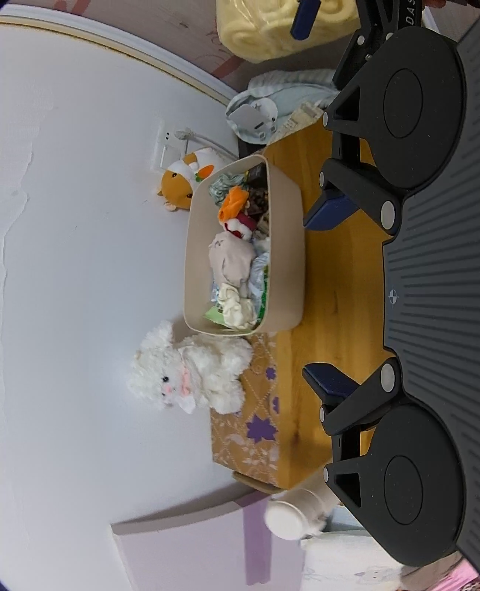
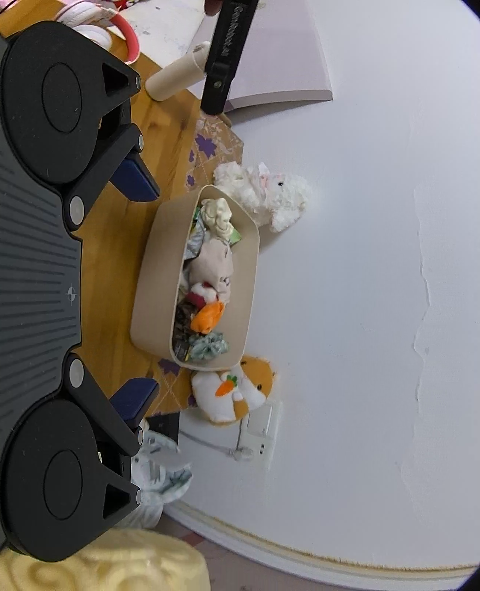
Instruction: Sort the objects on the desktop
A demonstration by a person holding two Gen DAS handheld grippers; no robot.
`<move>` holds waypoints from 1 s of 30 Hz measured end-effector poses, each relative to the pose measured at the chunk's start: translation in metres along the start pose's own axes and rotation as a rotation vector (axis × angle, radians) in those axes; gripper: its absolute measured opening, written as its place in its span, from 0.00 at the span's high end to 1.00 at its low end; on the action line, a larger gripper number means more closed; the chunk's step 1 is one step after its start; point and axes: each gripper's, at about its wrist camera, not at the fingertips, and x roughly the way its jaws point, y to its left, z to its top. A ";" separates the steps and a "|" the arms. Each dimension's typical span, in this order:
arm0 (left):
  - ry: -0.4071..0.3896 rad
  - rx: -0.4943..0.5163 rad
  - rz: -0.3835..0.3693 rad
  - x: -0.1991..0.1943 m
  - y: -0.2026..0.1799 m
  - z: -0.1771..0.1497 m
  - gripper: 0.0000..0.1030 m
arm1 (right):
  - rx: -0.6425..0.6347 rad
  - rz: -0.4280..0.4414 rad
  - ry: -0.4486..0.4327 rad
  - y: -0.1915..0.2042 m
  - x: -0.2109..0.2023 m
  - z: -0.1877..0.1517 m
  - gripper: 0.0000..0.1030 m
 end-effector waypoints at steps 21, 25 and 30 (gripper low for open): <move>0.030 0.071 -0.038 -0.067 0.016 -0.068 0.21 | 0.145 -0.014 -0.030 -0.015 -0.084 -0.054 0.00; 0.027 0.081 -0.033 -0.076 0.018 -0.074 0.21 | 0.153 -0.042 -0.021 -0.019 -0.091 -0.062 0.00; 0.031 0.087 -0.049 -0.083 0.018 -0.079 0.21 | 0.157 -0.053 -0.004 -0.022 -0.092 -0.065 0.00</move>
